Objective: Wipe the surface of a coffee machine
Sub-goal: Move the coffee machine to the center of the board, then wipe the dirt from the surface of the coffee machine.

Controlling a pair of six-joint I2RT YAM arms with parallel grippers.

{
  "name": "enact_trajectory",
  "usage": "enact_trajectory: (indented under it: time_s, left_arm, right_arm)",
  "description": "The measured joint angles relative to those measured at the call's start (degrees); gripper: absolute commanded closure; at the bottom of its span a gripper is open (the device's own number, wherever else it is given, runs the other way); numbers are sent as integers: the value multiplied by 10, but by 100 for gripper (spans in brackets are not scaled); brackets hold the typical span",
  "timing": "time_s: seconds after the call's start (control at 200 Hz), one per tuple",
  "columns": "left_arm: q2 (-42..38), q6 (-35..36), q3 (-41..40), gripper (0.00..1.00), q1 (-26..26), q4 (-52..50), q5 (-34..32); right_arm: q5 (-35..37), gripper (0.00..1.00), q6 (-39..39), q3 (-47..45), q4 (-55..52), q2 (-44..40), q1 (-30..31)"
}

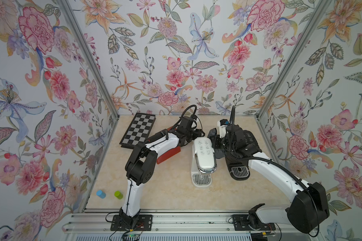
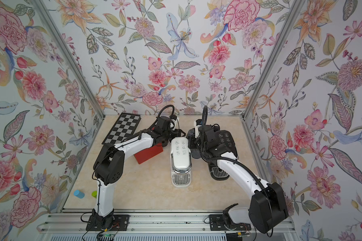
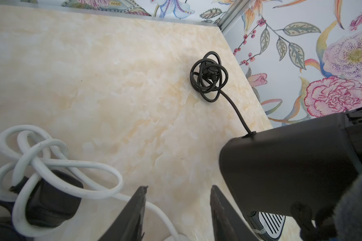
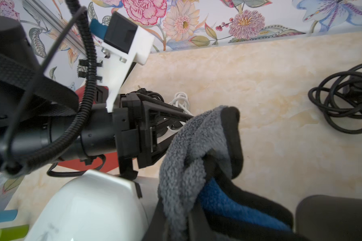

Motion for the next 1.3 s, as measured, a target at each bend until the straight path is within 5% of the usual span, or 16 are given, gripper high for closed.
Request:
enact_trajectory:
  time_s: [0.34,0.735,1.041,1.301]
  left_arm:
    - [-19,-2,-38,49,-26,14,1]
    - [-203,14,-110,47,24,73,-4]
    - [-395,-1,-358,49,21,208,-44]
    - [-460,-16,-477,49,-9,275,-93]
  right_arm:
    - [-43,93,12,-42,-5,-24,-6]
    - [-161,94,-35,-35,-23,-165,-28]
    - [-237,94,-77,9,-56,-223,120]
    - [-147,95,-119,24,-83,-180,249]
